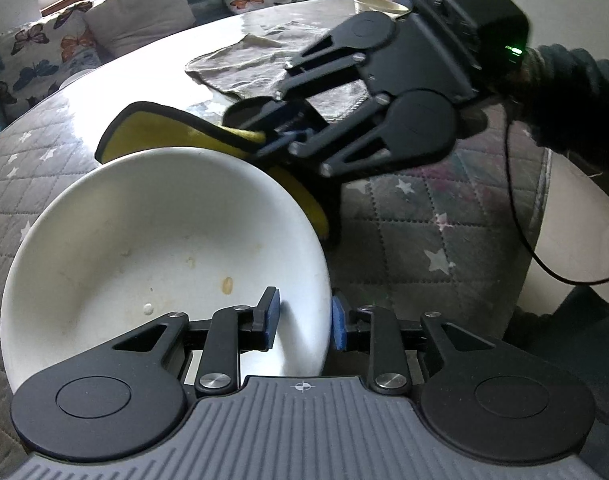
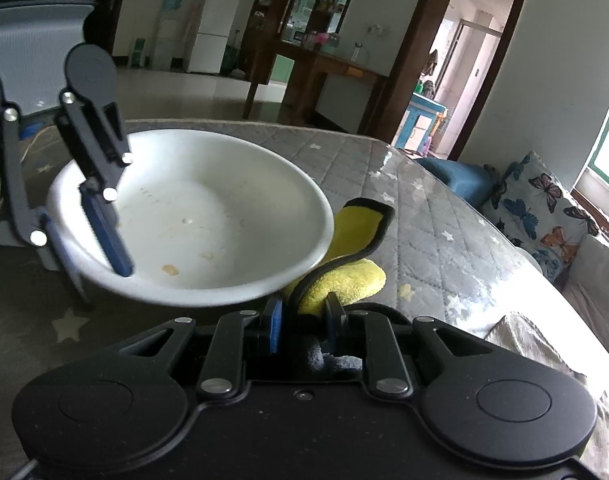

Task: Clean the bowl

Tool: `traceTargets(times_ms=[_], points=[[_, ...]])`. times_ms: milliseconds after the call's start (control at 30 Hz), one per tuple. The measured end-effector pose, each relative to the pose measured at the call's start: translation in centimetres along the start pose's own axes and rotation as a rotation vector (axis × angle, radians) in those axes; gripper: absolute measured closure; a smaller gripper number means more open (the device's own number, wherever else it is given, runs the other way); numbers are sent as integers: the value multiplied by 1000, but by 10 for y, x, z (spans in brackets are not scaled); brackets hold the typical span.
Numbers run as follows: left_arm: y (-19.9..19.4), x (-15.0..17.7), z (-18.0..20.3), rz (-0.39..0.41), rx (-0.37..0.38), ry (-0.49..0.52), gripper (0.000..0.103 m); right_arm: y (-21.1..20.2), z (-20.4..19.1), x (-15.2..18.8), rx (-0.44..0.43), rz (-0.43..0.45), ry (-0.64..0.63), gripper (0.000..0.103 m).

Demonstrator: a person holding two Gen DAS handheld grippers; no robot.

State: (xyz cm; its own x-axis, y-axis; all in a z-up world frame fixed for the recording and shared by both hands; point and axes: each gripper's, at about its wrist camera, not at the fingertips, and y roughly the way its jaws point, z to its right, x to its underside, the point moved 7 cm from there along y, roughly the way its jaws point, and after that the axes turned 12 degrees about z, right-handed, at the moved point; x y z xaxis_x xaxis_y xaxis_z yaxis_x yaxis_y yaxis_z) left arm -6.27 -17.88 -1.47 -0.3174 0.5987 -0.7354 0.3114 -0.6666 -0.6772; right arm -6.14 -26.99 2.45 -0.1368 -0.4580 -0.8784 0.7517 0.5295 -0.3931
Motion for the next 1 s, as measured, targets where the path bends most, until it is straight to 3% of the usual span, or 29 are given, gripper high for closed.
traceTargets(times_ms=[167,533,767,1000], points=[[-1,-1,0,12,-35,3,68,-11,-9,-1,33,-19,45,81],[-33,1,-7,87,-147,-106,48,-35,4,-7,155,1,280,83],[-65,6,-17,124,-283,-184,47,-52,6,-18,214,56,347,84],[-97,24,-26,143,-407,-317,47,-58,-5,-40,175,113,362,84]])
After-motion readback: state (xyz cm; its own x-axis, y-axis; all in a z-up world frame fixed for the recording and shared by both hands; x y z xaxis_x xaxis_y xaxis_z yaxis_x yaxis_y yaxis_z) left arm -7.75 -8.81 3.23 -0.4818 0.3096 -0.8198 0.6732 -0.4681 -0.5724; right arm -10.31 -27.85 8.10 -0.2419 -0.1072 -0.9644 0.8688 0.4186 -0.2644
